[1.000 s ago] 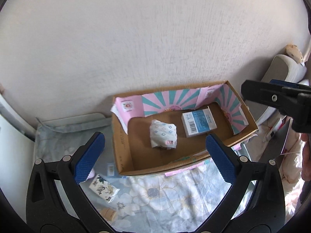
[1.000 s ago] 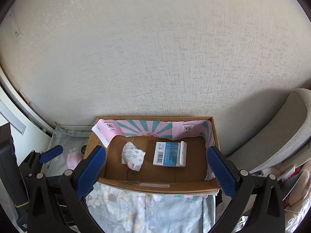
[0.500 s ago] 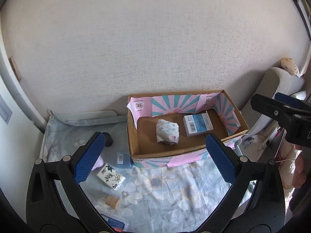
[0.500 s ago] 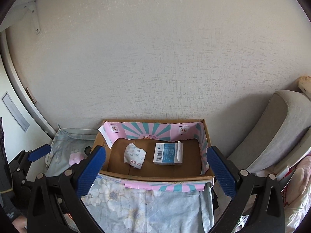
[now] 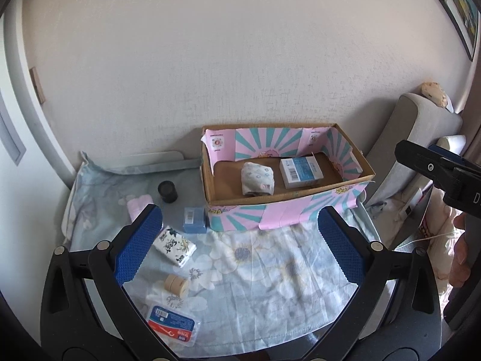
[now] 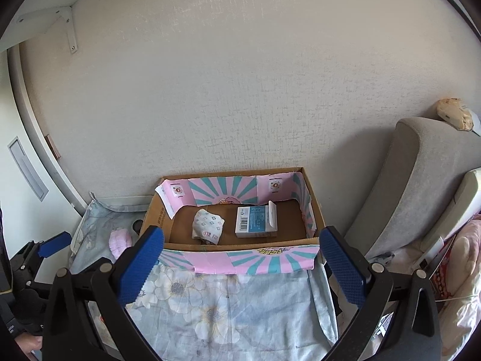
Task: Organize objects
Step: 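Lift both tools out of the box and back over the bed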
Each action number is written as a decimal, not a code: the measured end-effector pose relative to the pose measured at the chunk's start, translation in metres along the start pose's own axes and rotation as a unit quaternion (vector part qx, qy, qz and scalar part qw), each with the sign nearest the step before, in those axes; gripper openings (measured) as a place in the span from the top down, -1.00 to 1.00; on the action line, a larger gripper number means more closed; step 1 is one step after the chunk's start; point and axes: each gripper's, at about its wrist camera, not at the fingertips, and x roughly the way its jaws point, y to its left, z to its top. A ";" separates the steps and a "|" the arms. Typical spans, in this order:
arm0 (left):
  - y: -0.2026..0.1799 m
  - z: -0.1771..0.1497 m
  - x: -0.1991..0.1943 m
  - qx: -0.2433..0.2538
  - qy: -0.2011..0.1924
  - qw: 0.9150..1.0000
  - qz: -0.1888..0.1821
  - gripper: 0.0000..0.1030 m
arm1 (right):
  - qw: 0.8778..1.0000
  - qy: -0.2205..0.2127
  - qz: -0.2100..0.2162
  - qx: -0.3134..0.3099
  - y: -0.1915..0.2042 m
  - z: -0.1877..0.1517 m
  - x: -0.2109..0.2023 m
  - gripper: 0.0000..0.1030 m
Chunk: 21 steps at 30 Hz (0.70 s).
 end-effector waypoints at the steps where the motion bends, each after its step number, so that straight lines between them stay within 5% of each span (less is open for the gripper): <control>1: 0.002 -0.001 -0.001 -0.003 0.001 1.000 -0.001 -1.00 | 1.000 -0.002 -0.001 0.000 0.001 0.000 -0.002 -0.99; 21: 0.089 -0.007 -0.045 -0.041 -0.022 0.999 0.022 -1.00 | 0.999 -0.002 0.041 -0.030 0.080 -0.005 -0.001 -0.99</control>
